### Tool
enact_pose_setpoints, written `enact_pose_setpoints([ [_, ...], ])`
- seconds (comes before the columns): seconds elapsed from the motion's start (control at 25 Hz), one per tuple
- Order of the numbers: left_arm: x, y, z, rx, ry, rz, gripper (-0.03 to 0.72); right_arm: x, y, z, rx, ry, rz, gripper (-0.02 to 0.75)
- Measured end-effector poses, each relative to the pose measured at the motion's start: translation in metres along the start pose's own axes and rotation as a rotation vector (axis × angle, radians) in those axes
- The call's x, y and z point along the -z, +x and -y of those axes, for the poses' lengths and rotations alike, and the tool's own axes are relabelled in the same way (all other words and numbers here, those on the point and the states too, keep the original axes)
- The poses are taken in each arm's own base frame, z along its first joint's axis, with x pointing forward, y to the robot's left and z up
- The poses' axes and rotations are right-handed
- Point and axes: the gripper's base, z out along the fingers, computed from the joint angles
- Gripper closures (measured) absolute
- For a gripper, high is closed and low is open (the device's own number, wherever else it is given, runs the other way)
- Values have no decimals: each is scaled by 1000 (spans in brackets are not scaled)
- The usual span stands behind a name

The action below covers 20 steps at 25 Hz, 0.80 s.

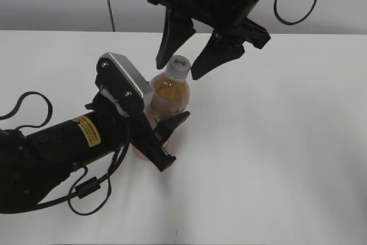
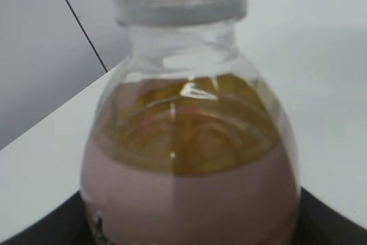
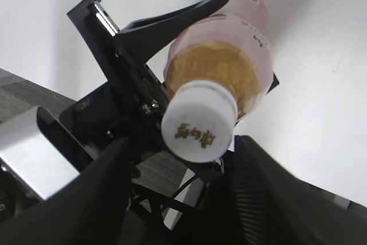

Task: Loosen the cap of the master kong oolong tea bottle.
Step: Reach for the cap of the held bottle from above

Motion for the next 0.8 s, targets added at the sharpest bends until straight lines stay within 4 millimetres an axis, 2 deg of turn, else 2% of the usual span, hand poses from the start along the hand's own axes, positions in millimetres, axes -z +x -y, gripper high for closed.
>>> enact_pose_setpoints([
  [0.8, 0, 0, 0, -1, 0, 2, 260, 0, -2, 5, 10, 49, 21, 311],
])
